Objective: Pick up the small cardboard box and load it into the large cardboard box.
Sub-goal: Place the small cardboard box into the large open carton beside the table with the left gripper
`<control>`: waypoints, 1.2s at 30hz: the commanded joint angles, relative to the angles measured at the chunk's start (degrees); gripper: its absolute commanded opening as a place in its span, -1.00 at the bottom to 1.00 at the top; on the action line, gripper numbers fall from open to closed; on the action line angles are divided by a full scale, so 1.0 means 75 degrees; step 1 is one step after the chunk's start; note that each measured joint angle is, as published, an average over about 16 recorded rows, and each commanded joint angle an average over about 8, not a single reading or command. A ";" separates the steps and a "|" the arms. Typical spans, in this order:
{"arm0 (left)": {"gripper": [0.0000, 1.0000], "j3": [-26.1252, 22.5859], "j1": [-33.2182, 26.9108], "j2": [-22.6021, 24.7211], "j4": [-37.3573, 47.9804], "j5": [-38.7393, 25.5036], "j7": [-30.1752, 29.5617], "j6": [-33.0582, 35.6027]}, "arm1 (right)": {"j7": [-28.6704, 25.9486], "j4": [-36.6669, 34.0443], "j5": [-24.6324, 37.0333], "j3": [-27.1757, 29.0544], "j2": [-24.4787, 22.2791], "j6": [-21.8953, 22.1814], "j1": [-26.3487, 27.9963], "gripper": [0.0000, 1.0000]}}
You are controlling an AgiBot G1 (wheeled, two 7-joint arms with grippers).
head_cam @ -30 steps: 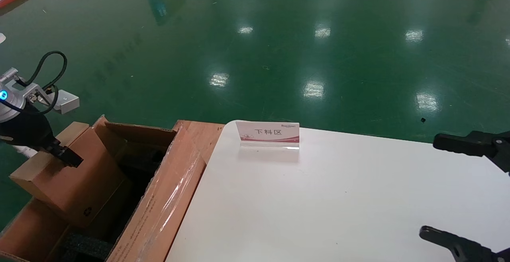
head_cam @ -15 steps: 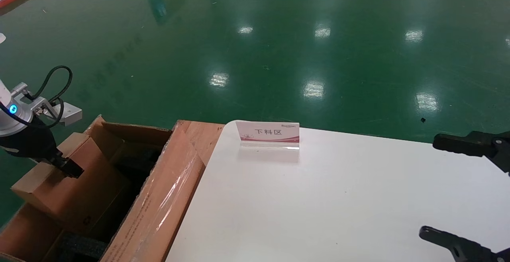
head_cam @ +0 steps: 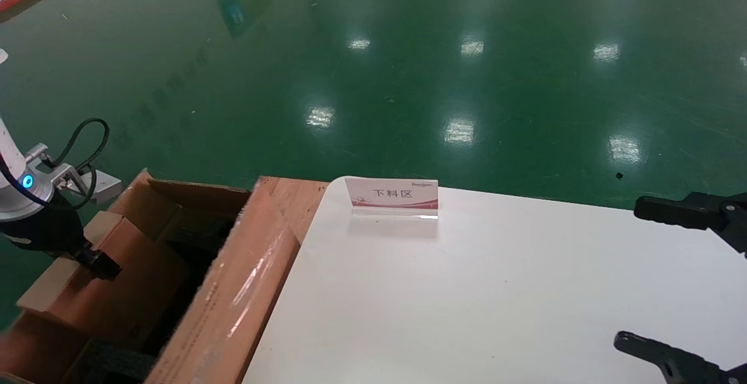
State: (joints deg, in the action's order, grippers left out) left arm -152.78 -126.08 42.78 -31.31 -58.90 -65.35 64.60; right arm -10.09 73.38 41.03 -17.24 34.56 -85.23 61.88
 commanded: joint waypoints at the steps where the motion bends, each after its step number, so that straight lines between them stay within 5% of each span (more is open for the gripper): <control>1: -0.35 -0.0024 -0.0008 -0.0022 -0.0111 -0.0019 -0.0081 -0.0009 | 0.0000 0.0000 0.0000 -0.0001 0.0000 0.0000 0.0000 1.00; 7: 1.00 -0.0060 -0.0001 -0.0044 -0.0244 -0.0046 -0.0170 -0.0037 | 0.0001 -0.0002 -0.0002 0.0000 -0.0001 0.0003 -0.0001 1.00; 36: 1.00 -0.0046 -0.0010 -0.0034 -0.0149 -0.0057 -0.0107 0.0011 | 0.0001 -0.0002 -0.0002 -0.0001 -0.0001 0.0002 0.0000 1.00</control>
State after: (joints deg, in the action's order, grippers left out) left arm -153.14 -126.25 42.61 -32.48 -59.48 -65.93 64.53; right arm -10.09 73.36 41.01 -17.25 34.55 -85.22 61.88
